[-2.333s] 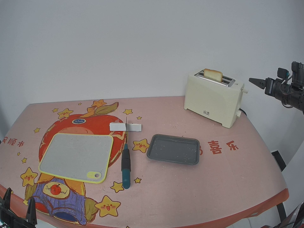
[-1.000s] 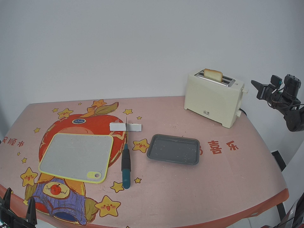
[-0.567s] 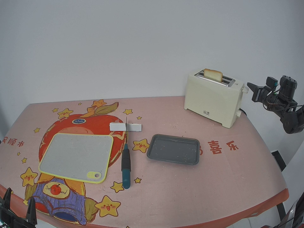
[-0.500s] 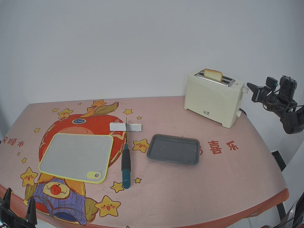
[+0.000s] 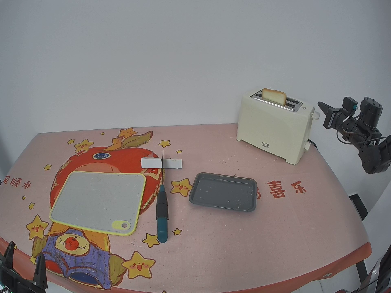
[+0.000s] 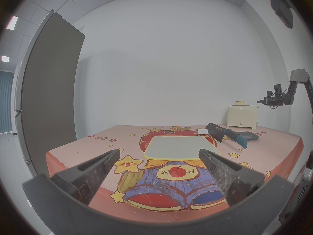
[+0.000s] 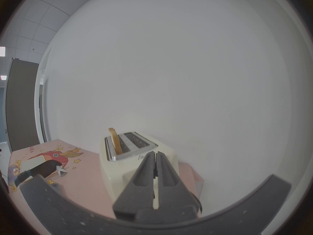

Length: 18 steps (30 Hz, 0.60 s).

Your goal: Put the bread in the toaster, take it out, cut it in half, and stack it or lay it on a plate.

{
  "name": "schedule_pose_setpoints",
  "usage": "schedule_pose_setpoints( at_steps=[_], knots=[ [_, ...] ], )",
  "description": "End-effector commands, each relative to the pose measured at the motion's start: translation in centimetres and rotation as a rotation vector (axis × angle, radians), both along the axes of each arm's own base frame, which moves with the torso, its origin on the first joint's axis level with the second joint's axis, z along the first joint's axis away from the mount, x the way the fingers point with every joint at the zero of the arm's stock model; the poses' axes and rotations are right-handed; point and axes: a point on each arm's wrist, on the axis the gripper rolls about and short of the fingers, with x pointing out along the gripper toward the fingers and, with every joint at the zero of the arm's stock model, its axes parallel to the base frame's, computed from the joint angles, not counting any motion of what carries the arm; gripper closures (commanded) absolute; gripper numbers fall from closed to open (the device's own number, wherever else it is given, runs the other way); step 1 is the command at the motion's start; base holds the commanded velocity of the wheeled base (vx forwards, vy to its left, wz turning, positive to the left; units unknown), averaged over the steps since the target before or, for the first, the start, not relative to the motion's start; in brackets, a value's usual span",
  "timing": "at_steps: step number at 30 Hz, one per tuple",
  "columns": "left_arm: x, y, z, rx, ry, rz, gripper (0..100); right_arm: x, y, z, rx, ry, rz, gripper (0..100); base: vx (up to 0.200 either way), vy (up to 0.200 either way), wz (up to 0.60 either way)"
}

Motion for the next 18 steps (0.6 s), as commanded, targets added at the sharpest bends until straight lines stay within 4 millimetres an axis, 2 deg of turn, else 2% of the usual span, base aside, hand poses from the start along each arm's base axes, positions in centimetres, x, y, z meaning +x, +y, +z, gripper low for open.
schedule_pose_setpoints(
  at_steps=[1, 12, 18],
  knots=[
    [0.0, 0.0, -0.5, 0.000, 0.001, 0.000, 0, 0.2, -0.1, -0.5, 0.001, 0.014, -0.002, 100, 0.000, 0.000, 0.00],
    [0.0, 0.0, -0.5, 0.000, 0.001, 0.000, 0, -0.1, -0.3, -0.6, -0.003, 0.022, -0.008, 100, 0.000, 0.000, 0.00],
    [0.0, 0.0, -0.5, 0.000, 0.001, 0.000, 0, -0.4, 0.0, -1.5, -0.020, 0.051, 0.000, 100, 0.000, 0.000, 0.00]
  ],
)
